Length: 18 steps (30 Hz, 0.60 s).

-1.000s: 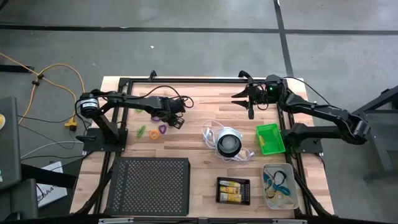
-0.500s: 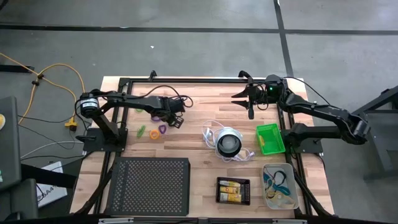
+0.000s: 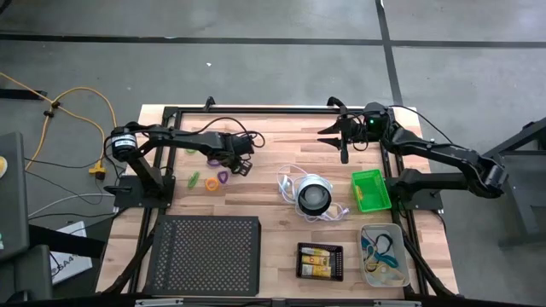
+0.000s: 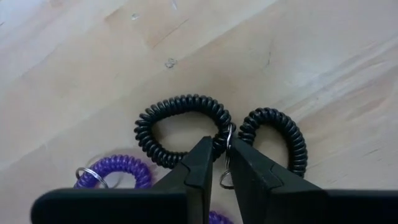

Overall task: Pick & Place Office Desk Supplies
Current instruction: Put the left black spring keychain into the green bin

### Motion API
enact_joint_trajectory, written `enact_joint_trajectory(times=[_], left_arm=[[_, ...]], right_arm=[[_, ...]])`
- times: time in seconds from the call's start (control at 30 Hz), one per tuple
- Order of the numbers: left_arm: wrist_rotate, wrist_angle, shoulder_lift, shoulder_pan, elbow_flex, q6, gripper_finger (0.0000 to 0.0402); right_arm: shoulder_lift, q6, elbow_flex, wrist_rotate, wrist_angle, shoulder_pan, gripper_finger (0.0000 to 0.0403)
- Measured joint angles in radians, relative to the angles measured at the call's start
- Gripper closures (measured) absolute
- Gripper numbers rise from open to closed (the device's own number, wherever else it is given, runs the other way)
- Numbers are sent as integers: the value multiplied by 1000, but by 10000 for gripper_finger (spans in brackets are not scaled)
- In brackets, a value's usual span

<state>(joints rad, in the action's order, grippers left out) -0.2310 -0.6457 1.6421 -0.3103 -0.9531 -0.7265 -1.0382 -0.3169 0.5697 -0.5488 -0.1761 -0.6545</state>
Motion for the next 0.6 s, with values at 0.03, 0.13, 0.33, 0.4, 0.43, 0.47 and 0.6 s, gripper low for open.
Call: enact_joint_trajectory(times=[0.03, 0.13, 0.33, 0.4, 0.43, 0.47, 0.6], left_arm=[[0, 0, 0, 0, 0, 0, 353], [0, 0, 0, 0, 0, 0, 362], [0, 0, 0, 0, 0, -2, 397], [0, 0, 0, 0, 0, -4, 399], [0, 0, -1, 0, 0, -4, 399], [0, -1, -3, 0, 0, -4, 399], [-17, 1, -26, 0, 1, -3, 400]], right_arm=[[0, 0, 0, 0, 0, 0, 310], [0, 0, 0, 0, 0, 0, 310], [0, 0, 0, 0, 0, 0, 310], [0, 0, 0, 0, 0, 0, 310], [0, 0, 0, 0, 0, 0, 310], [0, 0, 0, 0, 0, 0, 310], [0, 0, 0, 0, 0, 0, 310]])
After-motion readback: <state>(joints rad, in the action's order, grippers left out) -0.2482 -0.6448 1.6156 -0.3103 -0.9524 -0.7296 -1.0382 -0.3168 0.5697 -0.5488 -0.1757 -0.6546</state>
